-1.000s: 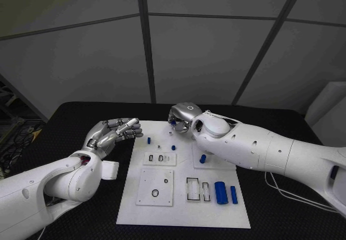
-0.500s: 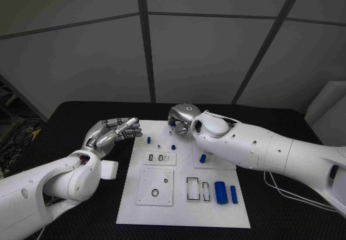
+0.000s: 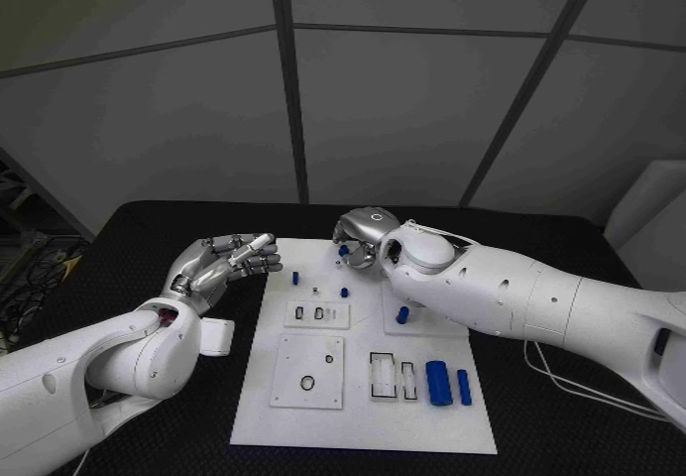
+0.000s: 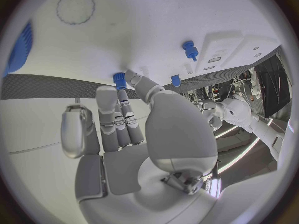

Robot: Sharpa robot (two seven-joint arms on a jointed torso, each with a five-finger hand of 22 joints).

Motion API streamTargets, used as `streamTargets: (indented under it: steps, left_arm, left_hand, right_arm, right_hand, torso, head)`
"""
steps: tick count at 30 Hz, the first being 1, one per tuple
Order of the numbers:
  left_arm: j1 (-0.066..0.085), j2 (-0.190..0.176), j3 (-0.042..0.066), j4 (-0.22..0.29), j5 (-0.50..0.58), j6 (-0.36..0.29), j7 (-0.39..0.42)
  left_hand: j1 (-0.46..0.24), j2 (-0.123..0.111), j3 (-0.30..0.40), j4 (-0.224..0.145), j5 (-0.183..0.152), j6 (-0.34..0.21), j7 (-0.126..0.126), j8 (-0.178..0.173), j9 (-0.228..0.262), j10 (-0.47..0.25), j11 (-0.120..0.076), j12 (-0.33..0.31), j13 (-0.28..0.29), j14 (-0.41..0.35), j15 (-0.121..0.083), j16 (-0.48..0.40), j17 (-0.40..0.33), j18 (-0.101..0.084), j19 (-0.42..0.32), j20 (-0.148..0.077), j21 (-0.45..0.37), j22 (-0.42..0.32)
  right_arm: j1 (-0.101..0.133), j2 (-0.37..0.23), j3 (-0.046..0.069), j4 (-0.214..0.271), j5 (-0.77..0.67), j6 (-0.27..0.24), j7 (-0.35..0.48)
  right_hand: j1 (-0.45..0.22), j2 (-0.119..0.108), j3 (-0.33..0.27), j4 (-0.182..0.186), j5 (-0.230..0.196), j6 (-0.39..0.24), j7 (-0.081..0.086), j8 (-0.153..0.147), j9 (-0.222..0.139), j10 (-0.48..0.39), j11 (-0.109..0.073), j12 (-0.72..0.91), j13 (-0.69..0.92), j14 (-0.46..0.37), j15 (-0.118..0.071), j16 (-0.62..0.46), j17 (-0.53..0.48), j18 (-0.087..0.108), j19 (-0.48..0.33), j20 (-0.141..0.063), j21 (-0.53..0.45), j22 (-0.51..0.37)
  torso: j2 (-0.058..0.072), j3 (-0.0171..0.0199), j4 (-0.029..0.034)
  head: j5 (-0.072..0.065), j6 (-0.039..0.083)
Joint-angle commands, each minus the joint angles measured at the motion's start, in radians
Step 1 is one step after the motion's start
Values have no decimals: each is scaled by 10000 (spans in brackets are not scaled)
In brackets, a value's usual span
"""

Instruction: Assemble the parts on the task board

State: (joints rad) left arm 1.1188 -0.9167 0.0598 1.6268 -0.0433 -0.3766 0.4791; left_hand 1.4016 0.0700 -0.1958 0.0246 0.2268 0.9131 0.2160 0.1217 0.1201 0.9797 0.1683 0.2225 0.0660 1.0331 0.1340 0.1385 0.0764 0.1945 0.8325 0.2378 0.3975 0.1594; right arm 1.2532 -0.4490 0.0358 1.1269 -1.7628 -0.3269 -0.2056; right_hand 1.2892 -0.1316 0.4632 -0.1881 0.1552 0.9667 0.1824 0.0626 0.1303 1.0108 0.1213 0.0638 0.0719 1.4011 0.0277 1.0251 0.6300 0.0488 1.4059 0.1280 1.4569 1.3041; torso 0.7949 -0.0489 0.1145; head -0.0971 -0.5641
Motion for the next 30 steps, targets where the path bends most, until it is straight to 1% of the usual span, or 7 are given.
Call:
streamTargets:
  steps: [1, 9, 15, 19, 23, 27, 30]
  left_arm:
    - [16, -5, 13, 3, -64, 115, 30]
    - [18, -23, 13, -24, -64, 119, 28]
    - [18, -54, 12, -76, -64, 137, 29]
    - [18, -87, 11, -123, -63, 168, 27]
    - [17, -108, 10, -167, -63, 207, 27]
    - [16, -108, 9, -227, -63, 237, 25]
    - [16, -97, 9, -272, -63, 263, 26]
  left_hand:
    - [-27, 53, -59, -22, -47, 52, 43, -40, -12, 29, 43, -52, -12, 3, 56, -36, -12, -137, -26, 67, -40, -10]
    - [-27, 53, -59, -22, -47, 52, 43, -40, -12, 29, 43, -52, -12, 3, 56, -36, -12, -137, -26, 67, -40, -10]
    - [-27, 53, -59, -22, -47, 52, 43, -40, -12, 29, 43, -52, -12, 3, 56, -36, -12, -137, -26, 67, -40, -10]
    - [-30, 57, -70, -34, -53, 50, 45, -52, -14, 25, 45, -66, -13, 1, 58, -49, -14, -137, -27, 69, -42, -15]
    - [-29, 58, -72, -37, -53, 50, 44, -53, -15, 26, 45, -67, -13, 2, 58, -51, -14, -137, -27, 69, -43, -16]
    - [-21, 69, -73, -49, -55, 58, 36, -57, -14, 34, 42, -72, -11, 9, 57, -56, -13, -136, -24, 69, -43, -19]
    - [-21, 69, -73, -49, -55, 58, 36, -57, -14, 34, 42, -72, -11, 9, 57, -56, -13, -136, -24, 69, -43, -19]
  right_arm:
    - [26, 10, 7, -7, 144, -198, 170]
    - [24, -256, 7, 366, 341, -573, 294]
    - [19, -1061, 18, 1259, 841, -1158, 426]
    - [18, -2051, 294, 2119, 1905, -1355, 424]
    - [18, -2840, 589, 2629, 3044, -984, 189]
    - [18, -3403, 704, 2848, 3766, -512, -115]
    - [17, -3655, 742, 2889, 4039, -160, -378]
  right_hand:
    - [188, -172, -459, 297, -303, -408, 108, 8, -108, -608, 132, -23, -70, -52, 80, -287, -395, 156, -177, 151, -226, -182]
    - [588, -278, -991, 921, -343, -495, 70, 26, -159, -475, 92, 13, -23, 79, 53, -300, -471, 151, -82, 152, -297, -199]
    - [657, -255, -1046, 1208, -192, -254, 22, 83, -130, 46, 17, 116, 37, 105, -2, -315, -554, 155, -59, 102, -340, -234]
    - [451, -217, -936, 1544, -132, 143, -158, 165, -79, 957, -181, 329, 163, 230, -135, -53, -223, 70, 196, -9, -151, 155]
    - [26, -312, -873, 1979, -239, 339, -452, 177, -46, 2606, -610, 958, 550, 571, -452, 860, 1102, -164, 830, -269, 416, 1233]
    - [-237, -599, -999, 2310, -318, 535, -737, 207, 61, 3760, -956, 1569, 1161, 703, -780, 1397, 1831, -281, 1131, -603, 694, 1761]
    - [-313, -807, -1253, 2477, -325, 537, -860, 163, 147, 4287, -1095, 2261, 1860, 827, -889, 1870, 2496, -363, 1340, -753, 876, 2124]
  torso:
    - [2, 2, -1]
    - [-3, 13, -11]
    - [-24, 28, -43]
    - [-62, 63, -117]
    - [-118, 111, -231]
    - [-182, 155, -322]
    - [-205, 177, -362]
  head:
    - [0, 9]
    - [0, 10]
    - [-8, 30]
    - [-68, 94]
    - [-78, 133]
    - [-85, 154]
    - [-115, 158]
